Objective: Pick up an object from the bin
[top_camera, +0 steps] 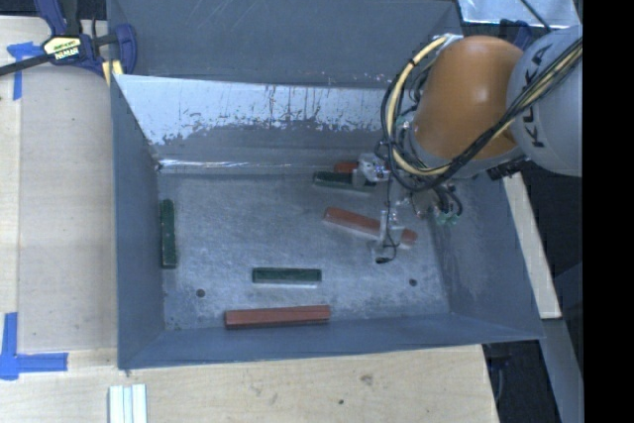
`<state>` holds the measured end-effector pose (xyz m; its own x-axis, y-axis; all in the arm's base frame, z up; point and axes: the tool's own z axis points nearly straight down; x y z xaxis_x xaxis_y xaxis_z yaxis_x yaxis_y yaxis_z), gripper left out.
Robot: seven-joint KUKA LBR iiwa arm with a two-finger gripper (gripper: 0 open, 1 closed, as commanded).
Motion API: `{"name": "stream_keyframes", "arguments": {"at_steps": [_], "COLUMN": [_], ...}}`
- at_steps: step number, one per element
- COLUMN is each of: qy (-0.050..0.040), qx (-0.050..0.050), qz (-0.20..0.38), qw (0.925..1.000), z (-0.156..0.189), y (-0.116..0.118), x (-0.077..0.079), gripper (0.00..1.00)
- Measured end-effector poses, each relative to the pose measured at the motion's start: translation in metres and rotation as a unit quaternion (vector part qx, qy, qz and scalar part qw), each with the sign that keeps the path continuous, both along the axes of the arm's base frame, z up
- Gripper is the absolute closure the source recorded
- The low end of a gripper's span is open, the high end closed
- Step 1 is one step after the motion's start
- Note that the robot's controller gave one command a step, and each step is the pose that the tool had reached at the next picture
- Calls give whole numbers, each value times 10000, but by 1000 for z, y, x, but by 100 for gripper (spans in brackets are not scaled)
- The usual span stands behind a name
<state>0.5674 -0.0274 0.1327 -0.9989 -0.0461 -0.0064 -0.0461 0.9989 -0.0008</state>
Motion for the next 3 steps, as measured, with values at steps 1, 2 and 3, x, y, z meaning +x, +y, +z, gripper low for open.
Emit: {"name": "stream_keyframes", "arguments": {"at_steps": [1, 2, 3], "qy": [-23, -8, -9], "qx": [6, 6, 6], "qz": [-587, -550, -551], "qw": [9983, 9985, 9985], "z": [-19, -61, -61], "y": [-5, -24, -24], "x": [7, 12, 12], "gripper": [0, 100, 100]}}
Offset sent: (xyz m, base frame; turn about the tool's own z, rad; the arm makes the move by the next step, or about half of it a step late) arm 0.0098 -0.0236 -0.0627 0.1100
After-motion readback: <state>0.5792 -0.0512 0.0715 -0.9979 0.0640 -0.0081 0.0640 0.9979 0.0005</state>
